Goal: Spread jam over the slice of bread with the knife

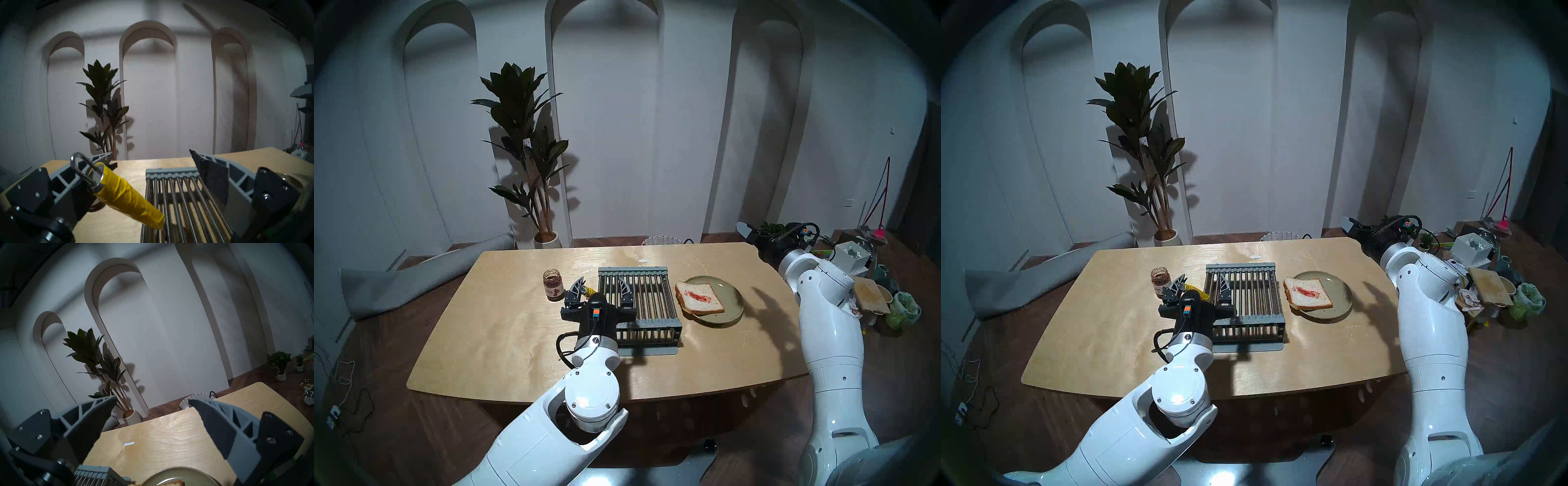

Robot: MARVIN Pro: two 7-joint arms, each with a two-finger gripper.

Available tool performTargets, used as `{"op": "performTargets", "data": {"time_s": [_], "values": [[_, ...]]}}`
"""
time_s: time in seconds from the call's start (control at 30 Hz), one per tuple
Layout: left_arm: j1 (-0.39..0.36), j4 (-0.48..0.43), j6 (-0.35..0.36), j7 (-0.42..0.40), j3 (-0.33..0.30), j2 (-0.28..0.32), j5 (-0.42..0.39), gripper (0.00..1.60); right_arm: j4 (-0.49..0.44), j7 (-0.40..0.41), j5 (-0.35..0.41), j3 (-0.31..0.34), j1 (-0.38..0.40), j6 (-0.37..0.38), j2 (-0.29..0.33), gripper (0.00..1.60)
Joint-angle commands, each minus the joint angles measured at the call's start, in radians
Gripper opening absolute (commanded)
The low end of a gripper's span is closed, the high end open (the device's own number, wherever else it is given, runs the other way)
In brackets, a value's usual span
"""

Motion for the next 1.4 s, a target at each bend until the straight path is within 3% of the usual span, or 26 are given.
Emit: {"op": "performTargets", "data": {"time_s": [0.0,0.2,0.37,0.4,0.47,0.5,0.6,0.73,0.8,1.03,1.27,1.37], "values": [[-0.024,-0.036,0.116,0.019,0.046,0.067,0.11,1.6,-0.017,0.007,0.0,0.003,0.015,-0.014,0.006,1.6],[-0.063,-0.002,0.241,0.058,0.128,0.127,0.3,1.6,-0.016,0.012,0.0,0.002,0.011,-0.012,0.007,1.6],[-0.092,0.034,0.339,0.112,0.173,0.117,0.43,1.6,-0.014,0.018,0.003,0.006,0.007,-0.013,0.009,1.6],[-0.078,0.003,0.343,0.095,0.154,0.092,0.371,1.6,-0.015,0.022,0.004,0.008,0.004,-0.016,0.009,1.6],[-0.028,-0.061,0.258,0.055,0.084,0.036,0.205,1.6,-0.013,0.021,0.003,0.01,0.003,-0.013,0.011,1.6],[-0.038,-0.056,0.293,0.074,0.085,0.038,0.241,1.6,-0.012,0.023,0.004,0.012,0.002,-0.014,0.011,1.6],[-0.032,-0.057,0.276,0.112,0.043,0.003,0.225,1.6,-0.01,0.025,0.007,0.016,0.0,-0.013,0.012,1.6],[-0.011,-0.104,0.255,0.107,-0.023,-0.027,0.125,1.6,-0.007,0.029,0.009,0.021,0.001,-0.013,0.014,1.6],[-0.008,-0.12,0.249,0.123,-0.036,-0.029,0.114,1.6,-0.005,0.032,0.01,0.023,0.002,-0.014,0.015,1.6],[0.012,-0.217,0.238,0.107,-0.052,-0.004,0.053,1.6,0.006,0.041,0.012,0.025,0.011,-0.016,0.02,1.6],[-0.004,-0.298,0.161,0.075,-0.108,-0.002,-0.024,1.6,0.015,0.041,0.011,0.024,0.02,-0.011,0.026,1.6],[-0.017,-0.334,0.12,0.042,-0.153,0.034,-0.045,1.6,0.009,0.039,-0.001,0.01,0.021,-0.006,0.033,1.6]]}}
